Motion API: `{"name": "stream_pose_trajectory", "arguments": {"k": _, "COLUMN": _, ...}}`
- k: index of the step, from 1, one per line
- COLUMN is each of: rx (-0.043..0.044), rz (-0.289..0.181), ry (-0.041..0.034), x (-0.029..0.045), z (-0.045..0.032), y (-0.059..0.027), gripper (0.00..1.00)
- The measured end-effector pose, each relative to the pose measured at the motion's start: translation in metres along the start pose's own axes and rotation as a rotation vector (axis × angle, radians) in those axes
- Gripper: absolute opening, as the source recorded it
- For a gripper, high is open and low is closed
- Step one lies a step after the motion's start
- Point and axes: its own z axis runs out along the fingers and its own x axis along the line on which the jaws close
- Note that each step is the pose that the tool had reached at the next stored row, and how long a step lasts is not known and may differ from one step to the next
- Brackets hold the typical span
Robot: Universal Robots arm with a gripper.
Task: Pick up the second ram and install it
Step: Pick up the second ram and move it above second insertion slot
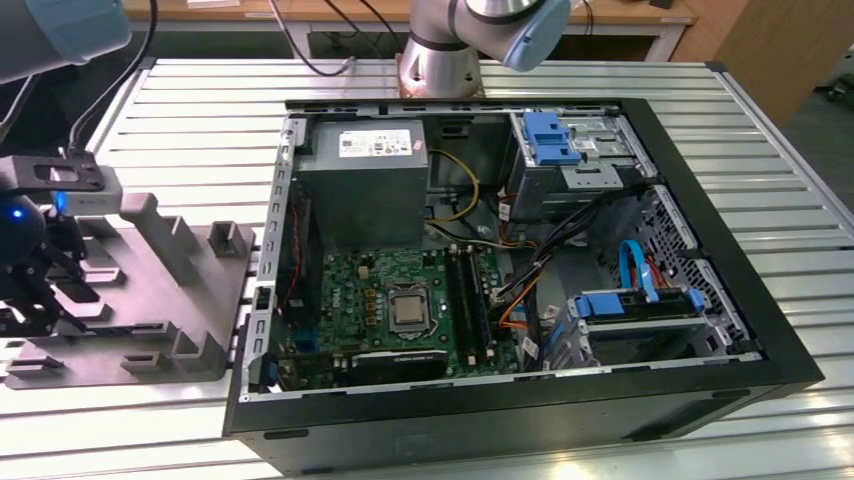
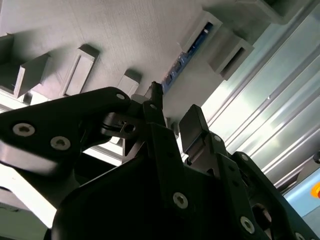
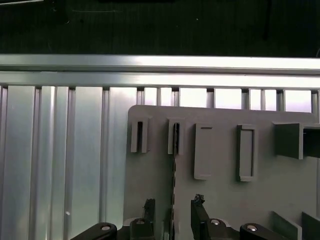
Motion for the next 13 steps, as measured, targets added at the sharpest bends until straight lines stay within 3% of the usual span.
{"name": "stream_pose_trajectory", "arguments": {"k": 5, "rx": 0.0002, "rz": -0.008, "ry": -0.0015, "x": 0.0, "z": 0.0079, "y": -0.0001, "gripper": 0.41}}
{"name": "stream_pose_trajectory", "arguments": {"k": 13, "rx": 0.0015, "rz": -0.014, "ry": -0.0014, "x": 0.0, "z": 0.0099, "y": 0.0031, "gripper": 0.41}}
